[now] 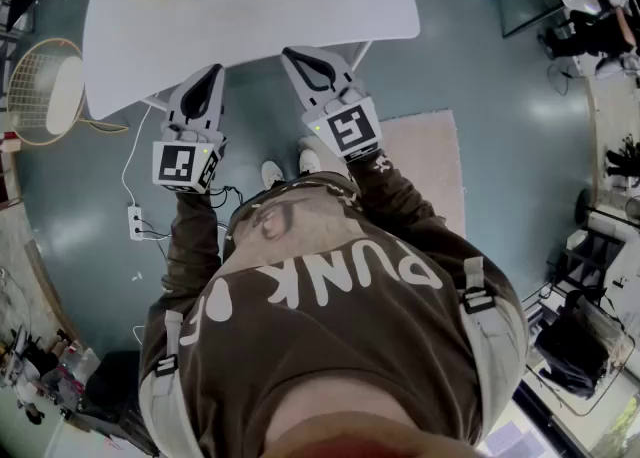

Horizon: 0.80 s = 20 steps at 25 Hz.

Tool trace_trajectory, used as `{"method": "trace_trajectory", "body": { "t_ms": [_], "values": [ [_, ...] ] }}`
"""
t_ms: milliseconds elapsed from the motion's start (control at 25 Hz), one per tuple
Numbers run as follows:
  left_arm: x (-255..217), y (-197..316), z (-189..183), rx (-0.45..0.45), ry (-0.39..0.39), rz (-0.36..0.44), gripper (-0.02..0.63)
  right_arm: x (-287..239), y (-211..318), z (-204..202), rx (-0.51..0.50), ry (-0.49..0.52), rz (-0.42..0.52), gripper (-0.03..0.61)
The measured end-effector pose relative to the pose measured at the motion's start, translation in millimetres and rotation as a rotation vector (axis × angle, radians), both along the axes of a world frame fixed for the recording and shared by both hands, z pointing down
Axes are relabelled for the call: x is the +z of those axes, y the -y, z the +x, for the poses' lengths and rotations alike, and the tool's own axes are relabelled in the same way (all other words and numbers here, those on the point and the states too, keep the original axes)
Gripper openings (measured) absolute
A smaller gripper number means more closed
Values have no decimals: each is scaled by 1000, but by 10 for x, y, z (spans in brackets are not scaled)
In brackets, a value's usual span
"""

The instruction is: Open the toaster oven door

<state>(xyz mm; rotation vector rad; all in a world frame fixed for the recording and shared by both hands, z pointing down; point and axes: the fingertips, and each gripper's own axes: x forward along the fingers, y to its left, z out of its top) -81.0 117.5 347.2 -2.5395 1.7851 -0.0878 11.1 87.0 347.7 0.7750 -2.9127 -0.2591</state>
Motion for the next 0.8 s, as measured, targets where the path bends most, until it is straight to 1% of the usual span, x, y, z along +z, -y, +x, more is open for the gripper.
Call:
{"method": "trace_trajectory", "body": {
  "t_ms": [200, 400, 800],
  "values": [
    [-26, 26, 17, 2, 2, 4, 3, 12, 34, 14, 1, 5, 12, 8],
    [0, 32, 17, 1, 2, 1, 3, 31, 37, 16, 2, -1, 3, 8],
    [-4, 94, 44, -2, 2, 0, 3, -23, 110, 26, -7, 46, 8, 11]
  ]
}}
